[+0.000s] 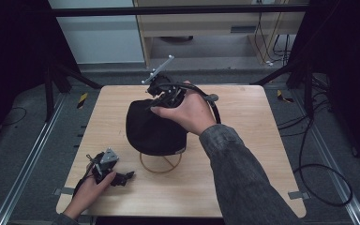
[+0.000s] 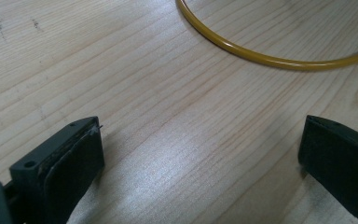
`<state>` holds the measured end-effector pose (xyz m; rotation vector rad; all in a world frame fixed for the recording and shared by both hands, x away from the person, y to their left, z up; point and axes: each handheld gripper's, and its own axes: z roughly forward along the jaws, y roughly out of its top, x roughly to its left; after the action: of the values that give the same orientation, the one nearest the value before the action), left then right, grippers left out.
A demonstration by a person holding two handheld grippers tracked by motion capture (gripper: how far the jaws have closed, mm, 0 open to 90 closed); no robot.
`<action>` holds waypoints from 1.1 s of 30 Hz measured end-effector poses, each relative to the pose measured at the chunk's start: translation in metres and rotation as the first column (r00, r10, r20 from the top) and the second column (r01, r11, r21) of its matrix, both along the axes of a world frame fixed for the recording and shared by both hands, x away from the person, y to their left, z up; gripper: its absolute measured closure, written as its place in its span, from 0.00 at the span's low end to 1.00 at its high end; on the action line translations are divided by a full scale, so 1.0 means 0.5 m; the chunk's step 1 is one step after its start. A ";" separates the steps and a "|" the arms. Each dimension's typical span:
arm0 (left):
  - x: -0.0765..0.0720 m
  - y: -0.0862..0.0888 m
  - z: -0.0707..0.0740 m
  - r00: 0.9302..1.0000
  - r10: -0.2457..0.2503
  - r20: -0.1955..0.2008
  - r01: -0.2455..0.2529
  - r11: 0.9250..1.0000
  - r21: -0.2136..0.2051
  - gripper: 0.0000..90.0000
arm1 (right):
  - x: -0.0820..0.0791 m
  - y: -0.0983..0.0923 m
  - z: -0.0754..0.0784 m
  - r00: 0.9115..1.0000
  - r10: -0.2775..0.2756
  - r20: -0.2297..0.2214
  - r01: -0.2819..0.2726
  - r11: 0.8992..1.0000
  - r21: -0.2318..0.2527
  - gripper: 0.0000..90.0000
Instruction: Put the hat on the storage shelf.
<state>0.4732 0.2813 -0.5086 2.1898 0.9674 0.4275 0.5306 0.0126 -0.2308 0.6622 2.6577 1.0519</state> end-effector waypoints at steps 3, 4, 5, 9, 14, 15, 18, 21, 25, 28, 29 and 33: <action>0.000 0.000 0.000 1.000 0.000 0.000 0.000 1.000 0.000 0.00 | -0.001 0.001 -0.001 1.000 0.002 -0.004 -0.003 1.000 -0.002 0.76; 0.000 0.000 0.000 1.000 0.000 0.000 0.000 1.000 0.000 0.00 | -0.002 0.001 -0.001 1.000 0.004 -0.006 -0.004 1.000 -0.005 0.75; 0.000 0.000 0.000 1.000 0.000 0.000 0.000 1.000 0.000 0.00 | -0.002 0.001 -0.001 1.000 0.006 -0.006 -0.006 1.000 -0.002 0.74; 0.000 0.000 0.000 1.000 0.000 0.000 0.000 1.000 0.000 0.00 | -0.004 0.001 -0.001 1.000 0.005 -0.010 -0.005 1.000 -0.005 0.72; 0.000 0.000 0.000 1.000 0.000 0.000 0.000 1.000 0.000 0.00 | -0.010 -0.002 0.000 1.000 0.002 -0.002 -0.002 1.000 0.002 0.66; 0.000 0.000 0.000 1.000 0.000 0.000 0.000 1.000 0.000 0.00 | -0.011 -0.002 0.000 1.000 -0.001 -0.001 0.001 1.000 0.001 0.63; 0.000 0.000 0.000 1.000 0.000 -0.001 0.000 1.000 0.000 0.00 | -0.014 -0.005 -0.001 1.000 -0.018 0.000 0.018 1.000 0.007 0.56; 0.000 0.000 0.000 1.000 0.001 0.000 -0.001 1.000 0.001 0.00 | -0.016 -0.010 -0.001 0.999 -0.033 0.007 0.033 0.999 0.018 0.49; 0.000 0.000 0.000 1.000 0.000 -0.001 0.000 1.000 0.000 0.00 | -0.020 -0.019 -0.001 0.998 -0.058 0.025 0.057 0.998 0.031 0.39; 0.000 0.000 0.000 1.000 0.000 0.000 0.000 1.000 0.000 0.00 | -0.022 -0.028 -0.001 0.995 -0.088 0.057 0.085 0.995 0.043 0.26; 0.000 0.000 0.000 1.000 0.000 0.000 0.000 1.000 0.000 0.00 | -0.023 -0.031 0.000 0.993 -0.096 0.062 0.093 0.994 0.050 0.24; 0.000 0.000 0.000 1.000 0.001 0.000 -0.001 1.000 0.001 0.00 | -0.026 -0.044 -0.001 0.989 -0.130 0.066 0.126 0.990 0.069 0.15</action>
<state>0.4732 0.2812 -0.5085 2.1904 0.9686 0.4282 0.5176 -0.0096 -0.2312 0.7823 2.4945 1.1075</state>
